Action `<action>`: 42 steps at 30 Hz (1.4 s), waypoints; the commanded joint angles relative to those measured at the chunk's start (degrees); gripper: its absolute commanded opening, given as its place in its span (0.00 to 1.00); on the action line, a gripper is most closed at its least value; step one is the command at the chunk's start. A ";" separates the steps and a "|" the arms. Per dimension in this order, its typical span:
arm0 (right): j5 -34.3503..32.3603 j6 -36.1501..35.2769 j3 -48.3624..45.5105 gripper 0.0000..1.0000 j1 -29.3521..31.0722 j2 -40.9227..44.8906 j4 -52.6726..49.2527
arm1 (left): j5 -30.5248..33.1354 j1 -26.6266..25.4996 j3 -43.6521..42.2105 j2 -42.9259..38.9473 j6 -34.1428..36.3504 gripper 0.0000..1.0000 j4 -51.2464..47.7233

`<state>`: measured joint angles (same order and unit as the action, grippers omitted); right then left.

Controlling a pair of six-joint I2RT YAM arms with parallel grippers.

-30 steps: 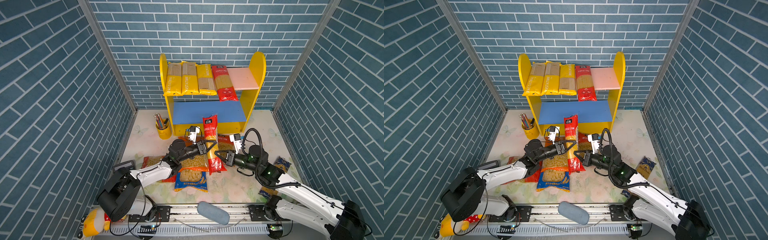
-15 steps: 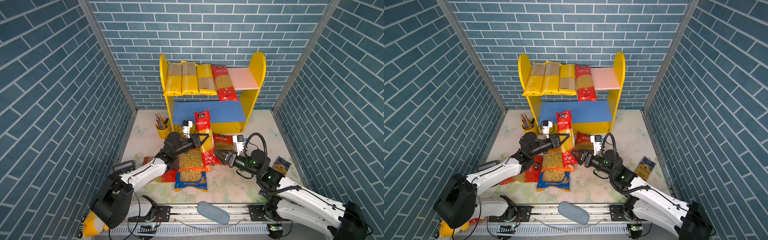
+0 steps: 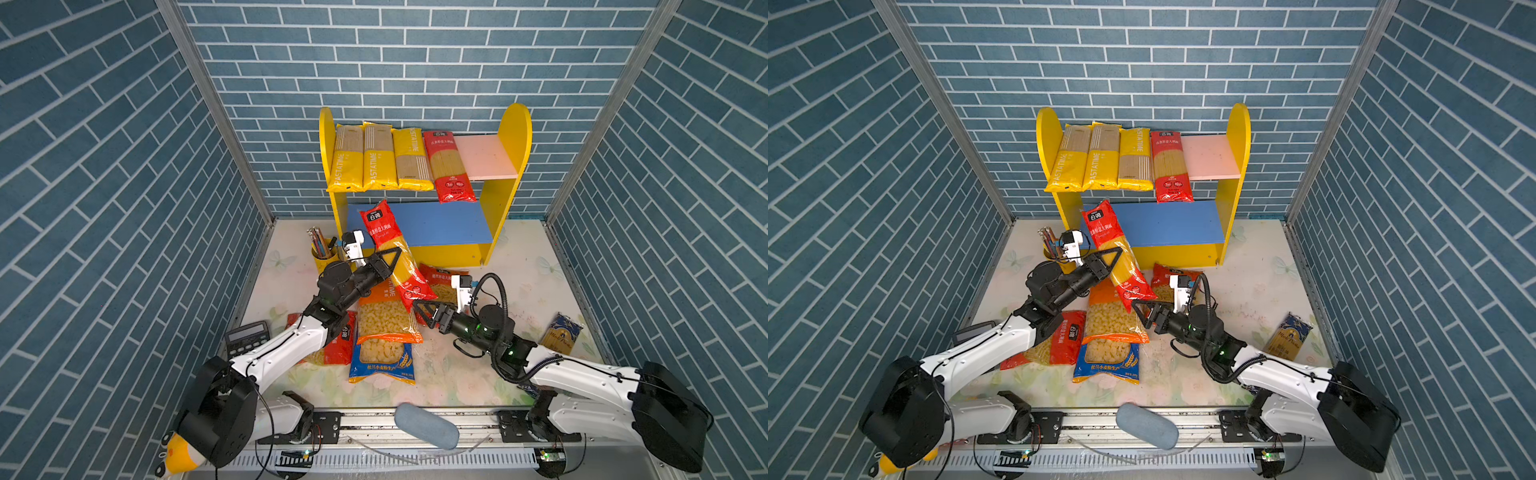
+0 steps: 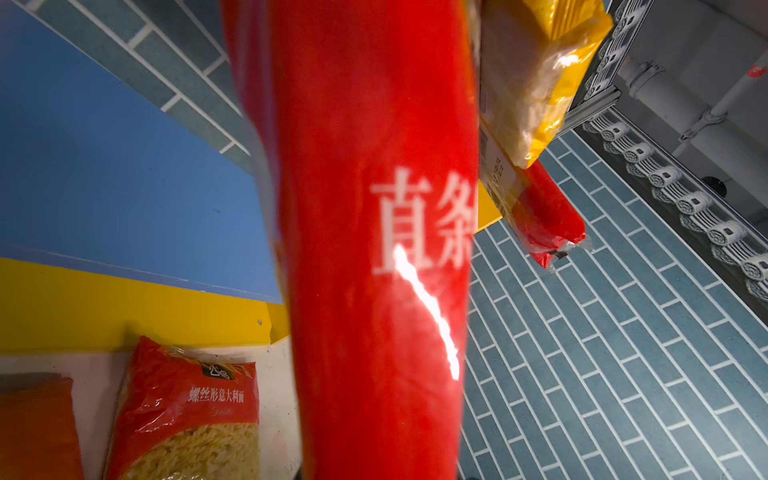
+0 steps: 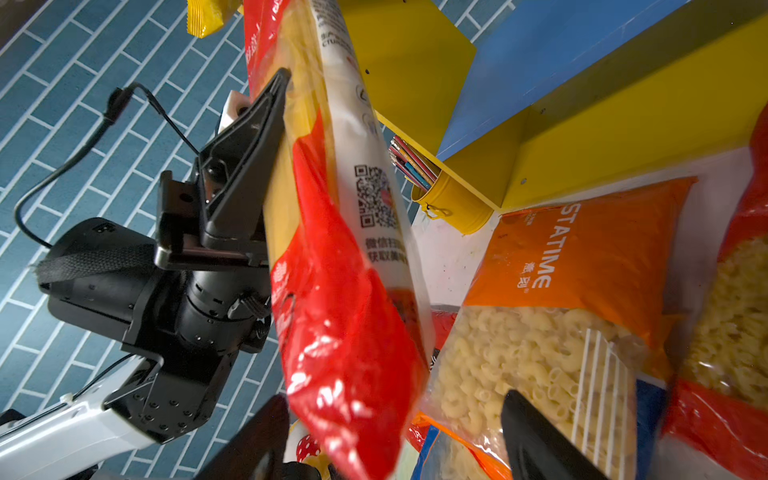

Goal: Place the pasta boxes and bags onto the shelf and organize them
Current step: 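Hold the red bag with the right gripper while the left gripper grasps and raises it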

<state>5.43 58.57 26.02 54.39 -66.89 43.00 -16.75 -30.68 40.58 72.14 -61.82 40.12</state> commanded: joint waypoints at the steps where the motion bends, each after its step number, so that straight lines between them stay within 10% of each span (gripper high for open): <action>1: -1.87 1.68 0.45 0.81 0.71 -2.72 12.72 | 1.28 -0.55 2.07 -1.87 -1.02 0.24 9.74; 9: -5.21 2.23 1.43 0.72 0.77 -10.06 26.90 | 2.29 -2.88 2.21 -3.03 -3.01 0.28 6.62; 21: -4.30 3.64 2.54 0.23 0.72 -10.80 31.31 | 3.61 -3.52 1.53 -3.59 -3.39 0.44 5.22; 42: 16.58 -1.27 12.78 0.00 -2.07 3.23 12.99 | 11.94 -2.36 -8.16 -24.81 9.51 0.83 -5.68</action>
<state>17.80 61.39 32.82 53.74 -68.84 51.03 -6.79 -33.23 31.55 49.91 -57.71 34.57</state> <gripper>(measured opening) 0.243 0.826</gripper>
